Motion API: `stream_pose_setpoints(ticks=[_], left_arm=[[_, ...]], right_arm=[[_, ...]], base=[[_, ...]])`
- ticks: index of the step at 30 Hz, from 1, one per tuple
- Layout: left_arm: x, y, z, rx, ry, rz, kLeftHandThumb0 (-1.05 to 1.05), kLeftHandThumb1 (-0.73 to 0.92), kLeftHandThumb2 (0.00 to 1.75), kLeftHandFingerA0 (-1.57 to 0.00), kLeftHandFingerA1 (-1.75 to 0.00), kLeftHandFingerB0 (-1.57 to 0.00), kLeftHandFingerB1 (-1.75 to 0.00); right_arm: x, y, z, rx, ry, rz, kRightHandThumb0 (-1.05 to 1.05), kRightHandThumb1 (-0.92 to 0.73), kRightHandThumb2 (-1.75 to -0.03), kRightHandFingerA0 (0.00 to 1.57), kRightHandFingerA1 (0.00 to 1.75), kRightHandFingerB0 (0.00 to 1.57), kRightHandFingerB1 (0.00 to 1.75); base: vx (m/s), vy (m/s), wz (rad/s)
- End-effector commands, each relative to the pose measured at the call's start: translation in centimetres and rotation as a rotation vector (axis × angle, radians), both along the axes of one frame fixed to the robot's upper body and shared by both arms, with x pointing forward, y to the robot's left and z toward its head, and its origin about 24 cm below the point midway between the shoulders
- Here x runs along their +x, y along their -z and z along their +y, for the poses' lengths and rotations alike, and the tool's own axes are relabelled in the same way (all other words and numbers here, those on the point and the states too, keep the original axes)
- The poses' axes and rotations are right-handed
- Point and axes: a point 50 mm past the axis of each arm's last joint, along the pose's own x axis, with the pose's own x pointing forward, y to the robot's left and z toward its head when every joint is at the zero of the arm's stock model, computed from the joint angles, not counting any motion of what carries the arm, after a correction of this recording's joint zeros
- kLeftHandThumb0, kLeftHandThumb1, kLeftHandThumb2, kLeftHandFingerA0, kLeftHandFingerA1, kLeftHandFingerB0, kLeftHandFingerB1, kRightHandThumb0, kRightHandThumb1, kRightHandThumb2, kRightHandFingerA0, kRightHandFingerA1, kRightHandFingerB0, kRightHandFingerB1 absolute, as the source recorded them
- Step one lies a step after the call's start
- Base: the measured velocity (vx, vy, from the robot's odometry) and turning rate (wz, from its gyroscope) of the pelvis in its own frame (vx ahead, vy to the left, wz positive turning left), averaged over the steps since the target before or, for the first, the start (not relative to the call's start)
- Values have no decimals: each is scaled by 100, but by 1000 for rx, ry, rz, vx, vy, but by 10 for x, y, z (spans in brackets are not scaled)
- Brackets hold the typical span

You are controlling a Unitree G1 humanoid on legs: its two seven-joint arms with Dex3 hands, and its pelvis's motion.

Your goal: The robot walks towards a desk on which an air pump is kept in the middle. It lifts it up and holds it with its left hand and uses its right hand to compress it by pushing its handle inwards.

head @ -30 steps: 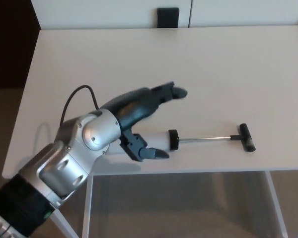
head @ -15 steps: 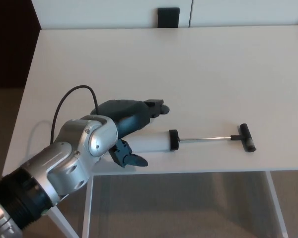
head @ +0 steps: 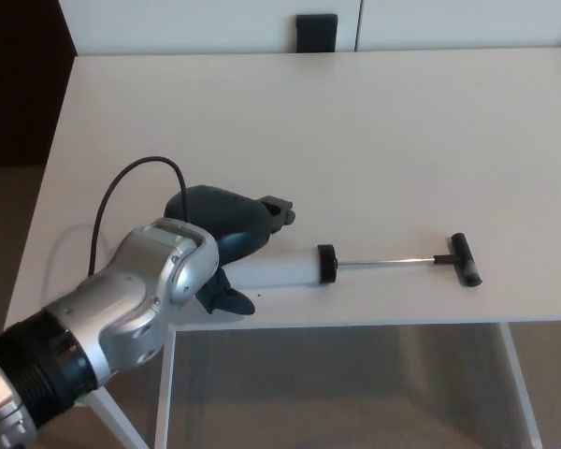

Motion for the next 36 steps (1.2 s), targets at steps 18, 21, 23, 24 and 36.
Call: stream_pose_setpoints(ticks=[18, 21, 23, 24, 36], left_arm=[[-14, 68, -14, 193, 162, -313, -30, 51, 56, -76, -150, -77, -56], [-14, 69, -13, 174, 162, -306, -30, 51, 56, -76, -150, -77, -56], [-14, 72, -6, 118, 131, -268, -35, 44, 78, -93, -125, -75, -70], [-14, 72, -6, 118, 131, -268, -35, 44, 78, -93, -125, -75, -70], [-7, 51, 35, -58, -13, -185, -31, 83, 63, -62, -161, -62, -92]], right_arm=[[14, -18, 0, -39, -65, -66, -33, -64, -59, 82, 48, 67, 44], [15, -22, 2, -36, -71, -88, -33, -64, -59, 82, 48, 67, 44], [8, -44, 21, 62, -90, -217, -31, -64, -59, 82, 49, 68, 45], [8, -44, 21, 62, -90, -217, -31, -64, -59, 82, 49, 68, 45], [-28, -277, 76, -83, -237, -1328, -53, -74, -64, 53, 39, 45, 36]], base=[[0, 0, 0], [0, 0, 0], [0, 0, 0], [0, 0, 0], [0, 0, 0]])
